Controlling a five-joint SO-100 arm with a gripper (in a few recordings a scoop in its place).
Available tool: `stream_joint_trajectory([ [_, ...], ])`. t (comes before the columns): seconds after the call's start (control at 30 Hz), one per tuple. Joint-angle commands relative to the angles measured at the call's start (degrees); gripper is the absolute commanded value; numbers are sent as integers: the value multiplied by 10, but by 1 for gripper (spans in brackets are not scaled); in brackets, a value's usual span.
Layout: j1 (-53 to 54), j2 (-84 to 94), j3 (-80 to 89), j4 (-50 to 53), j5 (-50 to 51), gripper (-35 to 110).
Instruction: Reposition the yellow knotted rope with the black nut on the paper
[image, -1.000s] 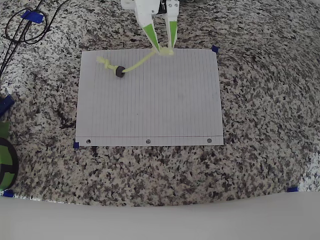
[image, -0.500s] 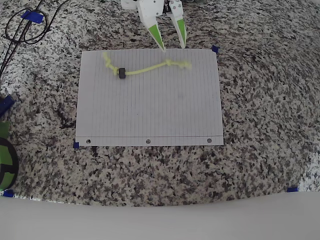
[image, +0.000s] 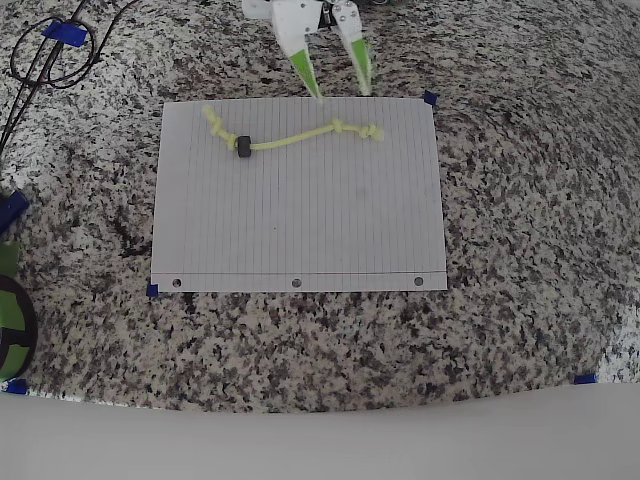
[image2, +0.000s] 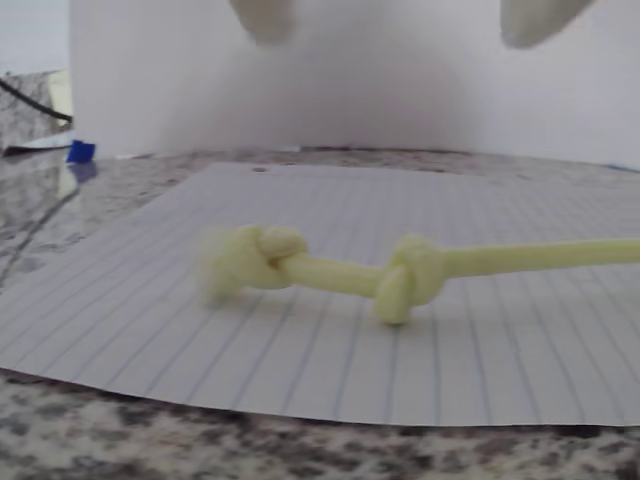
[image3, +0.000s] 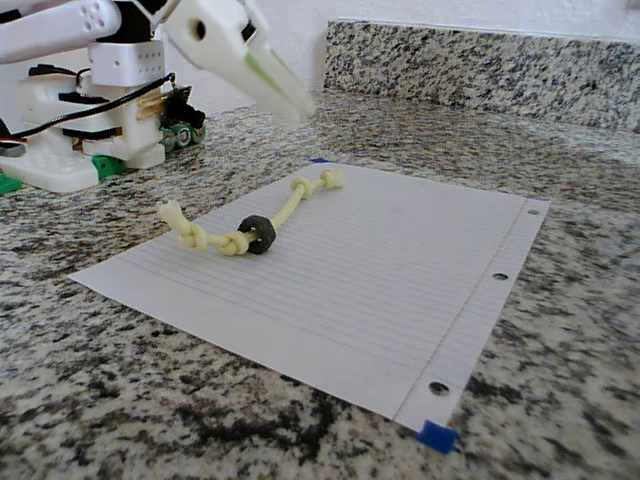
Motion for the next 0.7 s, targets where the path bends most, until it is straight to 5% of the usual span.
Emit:
stream_joint_trajectory([
  [0.0, 44, -65, -50, 25, -33, 46],
  [0.27, 146, -222, -133, 40, -185, 1],
  [0.5, 211, -210, -131, -7, -439, 0],
  [0.67, 189, -168, -130, 63, -569, 0],
])
